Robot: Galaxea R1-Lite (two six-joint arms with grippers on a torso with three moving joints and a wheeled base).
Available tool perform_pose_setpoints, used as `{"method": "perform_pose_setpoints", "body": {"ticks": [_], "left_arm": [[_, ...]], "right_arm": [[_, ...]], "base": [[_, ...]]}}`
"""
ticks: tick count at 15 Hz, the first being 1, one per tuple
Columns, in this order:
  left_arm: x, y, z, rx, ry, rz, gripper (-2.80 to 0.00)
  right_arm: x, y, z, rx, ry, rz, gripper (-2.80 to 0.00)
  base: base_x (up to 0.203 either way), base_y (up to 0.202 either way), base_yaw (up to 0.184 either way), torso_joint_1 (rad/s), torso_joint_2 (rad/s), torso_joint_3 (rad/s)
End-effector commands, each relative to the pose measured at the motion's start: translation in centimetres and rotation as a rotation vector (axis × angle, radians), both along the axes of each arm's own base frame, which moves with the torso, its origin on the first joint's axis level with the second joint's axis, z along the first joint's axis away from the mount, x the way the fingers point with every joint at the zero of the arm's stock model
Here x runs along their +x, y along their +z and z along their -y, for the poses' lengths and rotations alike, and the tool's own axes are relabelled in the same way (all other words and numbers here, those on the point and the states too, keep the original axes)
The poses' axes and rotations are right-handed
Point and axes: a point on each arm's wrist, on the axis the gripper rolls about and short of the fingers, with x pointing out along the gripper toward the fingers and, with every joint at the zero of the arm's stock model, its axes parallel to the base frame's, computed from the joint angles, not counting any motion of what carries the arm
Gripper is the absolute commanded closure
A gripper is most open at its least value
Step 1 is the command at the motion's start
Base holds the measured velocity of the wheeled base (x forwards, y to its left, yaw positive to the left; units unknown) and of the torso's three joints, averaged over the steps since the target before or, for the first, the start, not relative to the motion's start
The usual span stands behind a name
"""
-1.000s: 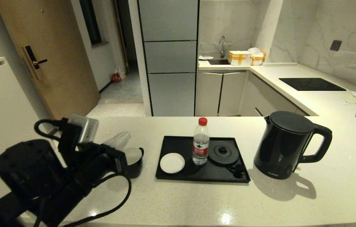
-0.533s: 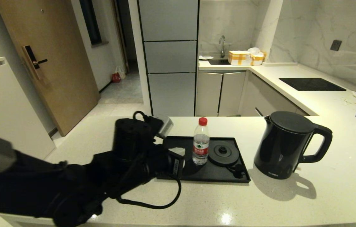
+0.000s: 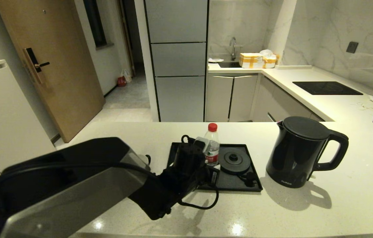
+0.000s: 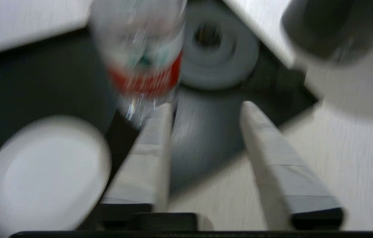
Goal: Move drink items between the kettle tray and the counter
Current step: Pick up the bottled water
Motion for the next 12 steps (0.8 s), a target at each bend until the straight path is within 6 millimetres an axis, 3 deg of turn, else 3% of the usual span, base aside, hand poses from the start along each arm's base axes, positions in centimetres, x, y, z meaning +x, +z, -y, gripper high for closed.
{"method": "perform_pose_setpoints", "body": {"ticks": [1, 8, 12], "left_arm": [[1.2, -2.6, 1.7, -0.014, 0.029, 0.041, -2.80], [1.8, -2.6, 2.5, 0.005, 0.116, 0.112, -2.80], [3.1, -2.8, 3.2, 0.005, 0.158, 0.141, -2.80]], "right_arm": [[0.0, 0.0, 0.0, 0.000, 0.000, -0.003, 0.00], [0.0, -0.1, 0.0, 0.000, 0.000, -0.004, 0.00], [0.0, 0.0, 0.0, 0.000, 0.001, -0.003, 0.00]], "base": [[0.000, 0.000, 0.000, 0.000, 0.00, 0.000], [0.000, 0.000, 0.000, 0.000, 0.00, 0.000], [0.000, 0.000, 0.000, 0.000, 0.00, 0.000]]}}
